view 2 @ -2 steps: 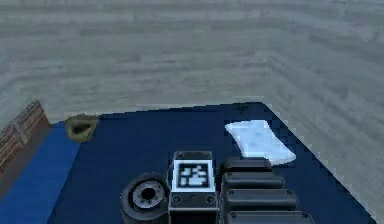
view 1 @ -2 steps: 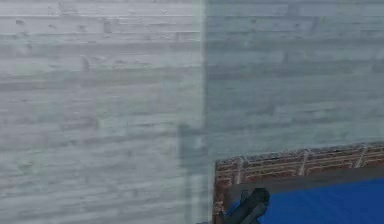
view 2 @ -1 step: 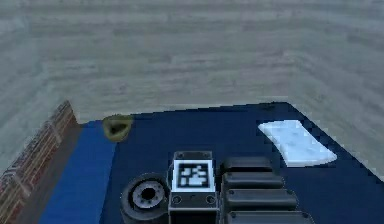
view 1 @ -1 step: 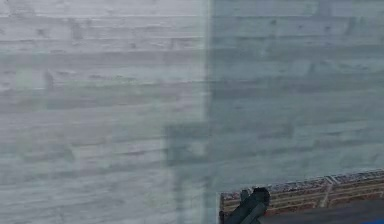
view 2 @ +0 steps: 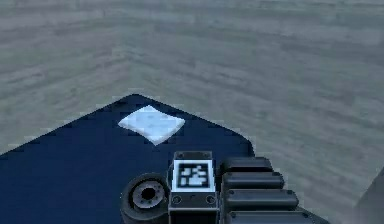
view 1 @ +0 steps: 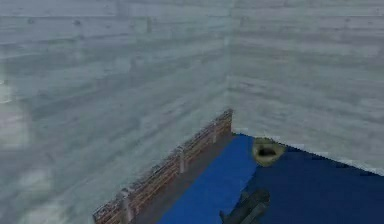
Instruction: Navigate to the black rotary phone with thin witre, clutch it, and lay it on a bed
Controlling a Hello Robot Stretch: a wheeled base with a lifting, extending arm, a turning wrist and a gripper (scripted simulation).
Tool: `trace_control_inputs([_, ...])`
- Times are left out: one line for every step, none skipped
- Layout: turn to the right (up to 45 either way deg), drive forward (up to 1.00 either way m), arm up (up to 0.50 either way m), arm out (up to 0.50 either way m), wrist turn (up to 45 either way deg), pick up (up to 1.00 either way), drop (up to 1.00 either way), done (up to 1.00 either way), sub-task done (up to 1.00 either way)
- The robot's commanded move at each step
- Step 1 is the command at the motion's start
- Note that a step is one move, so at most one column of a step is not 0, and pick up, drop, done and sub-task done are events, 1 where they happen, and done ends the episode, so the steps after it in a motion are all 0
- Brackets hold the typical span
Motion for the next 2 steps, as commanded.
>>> trace_control_inputs([45.0, 0.0, 0.0, 0.0, 0.0, 0.0, 0.0, 0.0, 0.0])
trace_control_inputs([45.0, 0.0, 0.0, 0.0, 0.0, 0.0, 0.0, 0.0, 0.0])
